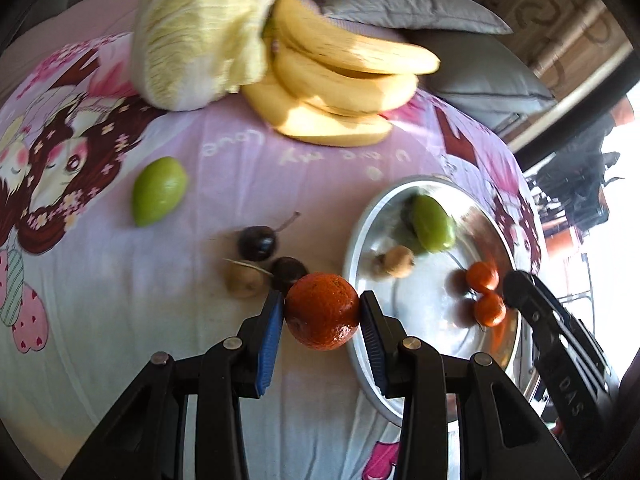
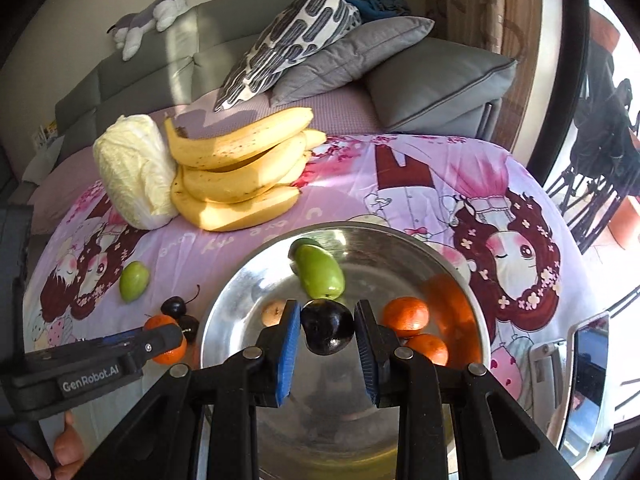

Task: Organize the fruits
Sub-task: 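Carry the tangerine and the dark cherry over the steel bowl, then open both tools to drop the tangerine and cherry into the bowl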

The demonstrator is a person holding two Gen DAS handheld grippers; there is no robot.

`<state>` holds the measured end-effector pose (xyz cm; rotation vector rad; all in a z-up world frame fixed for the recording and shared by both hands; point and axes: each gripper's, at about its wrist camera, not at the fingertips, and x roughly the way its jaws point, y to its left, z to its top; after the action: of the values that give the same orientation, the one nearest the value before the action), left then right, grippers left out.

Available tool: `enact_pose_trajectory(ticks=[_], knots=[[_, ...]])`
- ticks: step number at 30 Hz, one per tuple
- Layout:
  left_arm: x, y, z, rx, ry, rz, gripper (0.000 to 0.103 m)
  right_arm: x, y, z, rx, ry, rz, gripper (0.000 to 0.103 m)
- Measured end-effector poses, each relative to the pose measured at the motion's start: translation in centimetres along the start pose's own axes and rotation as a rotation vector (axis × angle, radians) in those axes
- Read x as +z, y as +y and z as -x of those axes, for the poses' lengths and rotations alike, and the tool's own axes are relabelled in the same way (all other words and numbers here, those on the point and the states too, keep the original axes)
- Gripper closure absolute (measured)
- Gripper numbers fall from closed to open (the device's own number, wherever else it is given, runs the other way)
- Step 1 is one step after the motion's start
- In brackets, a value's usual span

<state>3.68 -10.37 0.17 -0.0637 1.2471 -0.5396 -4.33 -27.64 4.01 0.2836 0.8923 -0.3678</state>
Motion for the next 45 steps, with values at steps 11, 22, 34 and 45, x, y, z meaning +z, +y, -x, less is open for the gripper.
enact_pose_trajectory(ticks=[11,22,34,45], knots=[[-0.4,-4.7,-0.2,-0.008,-0.018,-0.173,0.063,-0.3,-1.3,-0.6,0.001,0.03,-0.033,0.073],[-0.7,-5.1,-2.2,0.014,0.053,-0.208,0.063,-1.1,-1.0,-2.2,-0.008,0.095,-0.013,0.072],[-0.8,-5.0,-2.1,0.007,0.058,-0.206,0.063,-1.0,-0.8,-2.1,-0.004,0.099,-0.005,0.072],[-0.5,-3.7,-0.7,-0.029,0.056,-0.168,0.062,-1.0,-0.4,-1.8,0.011,0.091,0.009,0.072]])
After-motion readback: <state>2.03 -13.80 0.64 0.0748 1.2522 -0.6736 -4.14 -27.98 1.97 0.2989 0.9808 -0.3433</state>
